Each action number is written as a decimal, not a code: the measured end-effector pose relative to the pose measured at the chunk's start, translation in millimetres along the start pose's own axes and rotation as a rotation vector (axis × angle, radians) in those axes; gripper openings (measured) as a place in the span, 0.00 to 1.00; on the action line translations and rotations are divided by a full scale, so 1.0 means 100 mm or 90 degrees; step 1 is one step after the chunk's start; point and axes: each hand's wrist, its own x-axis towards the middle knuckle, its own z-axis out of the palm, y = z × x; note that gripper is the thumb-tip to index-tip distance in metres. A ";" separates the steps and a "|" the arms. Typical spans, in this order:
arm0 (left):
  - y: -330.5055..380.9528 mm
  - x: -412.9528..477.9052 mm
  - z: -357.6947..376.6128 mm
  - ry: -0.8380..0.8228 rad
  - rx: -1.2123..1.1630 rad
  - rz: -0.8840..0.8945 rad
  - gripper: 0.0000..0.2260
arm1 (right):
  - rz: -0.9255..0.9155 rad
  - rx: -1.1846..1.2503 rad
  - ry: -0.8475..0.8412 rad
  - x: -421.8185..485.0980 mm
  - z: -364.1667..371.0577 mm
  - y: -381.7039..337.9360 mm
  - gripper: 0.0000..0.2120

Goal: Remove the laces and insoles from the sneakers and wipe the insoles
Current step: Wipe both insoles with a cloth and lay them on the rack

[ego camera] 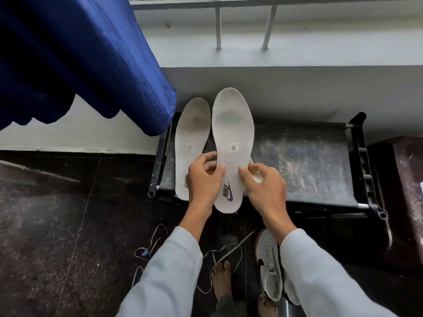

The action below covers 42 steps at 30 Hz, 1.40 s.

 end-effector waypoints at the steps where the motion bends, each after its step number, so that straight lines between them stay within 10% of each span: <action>1: -0.01 0.04 0.01 0.023 0.054 0.020 0.10 | 0.007 -0.003 0.004 0.04 0.05 0.00 0.14; 24: -0.06 0.27 -0.05 0.091 0.224 0.053 0.11 | -0.129 -0.105 0.151 0.06 0.11 0.14 0.10; 42: -0.14 0.67 -0.62 0.131 0.301 0.056 0.15 | -0.021 0.177 -0.050 0.06 0.53 -0.16 0.18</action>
